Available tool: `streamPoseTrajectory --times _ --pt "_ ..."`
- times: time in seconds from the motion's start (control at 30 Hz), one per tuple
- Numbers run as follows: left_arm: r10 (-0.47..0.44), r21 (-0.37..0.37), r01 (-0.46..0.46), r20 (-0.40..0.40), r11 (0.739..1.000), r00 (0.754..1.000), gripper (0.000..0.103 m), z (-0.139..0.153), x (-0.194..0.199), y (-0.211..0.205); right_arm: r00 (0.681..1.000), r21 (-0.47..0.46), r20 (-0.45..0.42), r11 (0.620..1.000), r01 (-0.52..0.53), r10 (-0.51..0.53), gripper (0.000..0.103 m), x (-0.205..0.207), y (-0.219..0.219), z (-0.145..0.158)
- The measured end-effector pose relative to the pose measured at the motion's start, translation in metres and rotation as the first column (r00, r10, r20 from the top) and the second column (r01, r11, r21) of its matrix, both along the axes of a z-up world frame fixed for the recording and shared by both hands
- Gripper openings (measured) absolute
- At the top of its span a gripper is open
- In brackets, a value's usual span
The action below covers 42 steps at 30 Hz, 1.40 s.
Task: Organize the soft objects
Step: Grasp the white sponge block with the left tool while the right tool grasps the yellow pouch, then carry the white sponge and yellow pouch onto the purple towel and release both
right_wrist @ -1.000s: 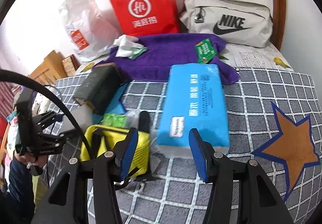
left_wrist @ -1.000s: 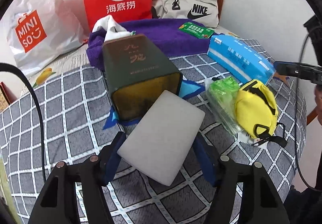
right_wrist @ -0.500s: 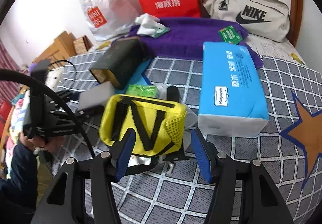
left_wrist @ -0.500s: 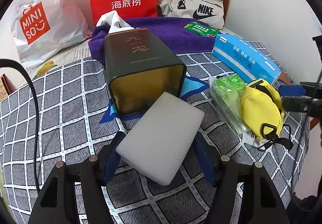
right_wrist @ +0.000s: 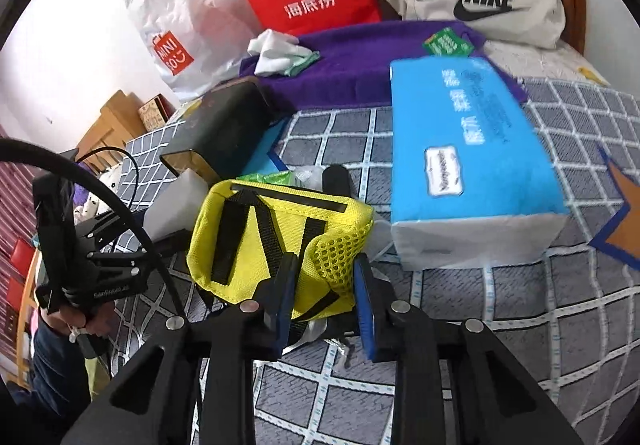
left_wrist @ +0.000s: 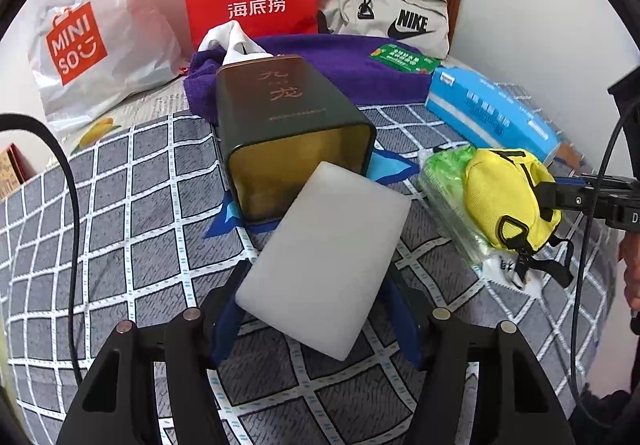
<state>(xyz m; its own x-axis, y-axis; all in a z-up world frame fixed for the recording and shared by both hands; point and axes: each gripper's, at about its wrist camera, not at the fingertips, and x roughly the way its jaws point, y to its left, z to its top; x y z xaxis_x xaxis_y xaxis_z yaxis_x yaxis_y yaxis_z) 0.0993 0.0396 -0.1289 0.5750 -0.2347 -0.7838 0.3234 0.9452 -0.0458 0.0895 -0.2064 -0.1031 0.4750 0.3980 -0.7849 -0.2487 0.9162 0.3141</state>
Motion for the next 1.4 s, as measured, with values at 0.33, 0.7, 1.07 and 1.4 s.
streamPoseTrajectory --times 0.33,0.7,1.07,1.4 --pt "0.000 -0.037 0.000 0.000 0.999 1.000 0.059 0.010 -0.010 0.000 0.999 -0.028 0.032 1.000 -0.008 0.009 0.024 -0.007 -0.010 0.014" --pt "0.023 -0.100 -0.023 0.007 0.995 1.000 0.059 0.036 -0.020 0.000 0.997 -0.019 0.077 1.000 -0.011 0.013 0.024 -0.006 -0.023 0.037" --pt "0.089 -0.104 -0.083 0.054 0.991 0.995 0.059 0.077 -0.019 0.004 0.986 -0.036 0.166 0.999 -0.016 0.021 0.024 0.021 -0.036 0.079" --pt "0.141 -0.102 -0.133 0.071 0.986 0.987 0.059 0.103 0.016 0.012 0.982 -0.035 0.187 0.999 -0.014 0.020 0.024 0.070 -0.042 0.097"
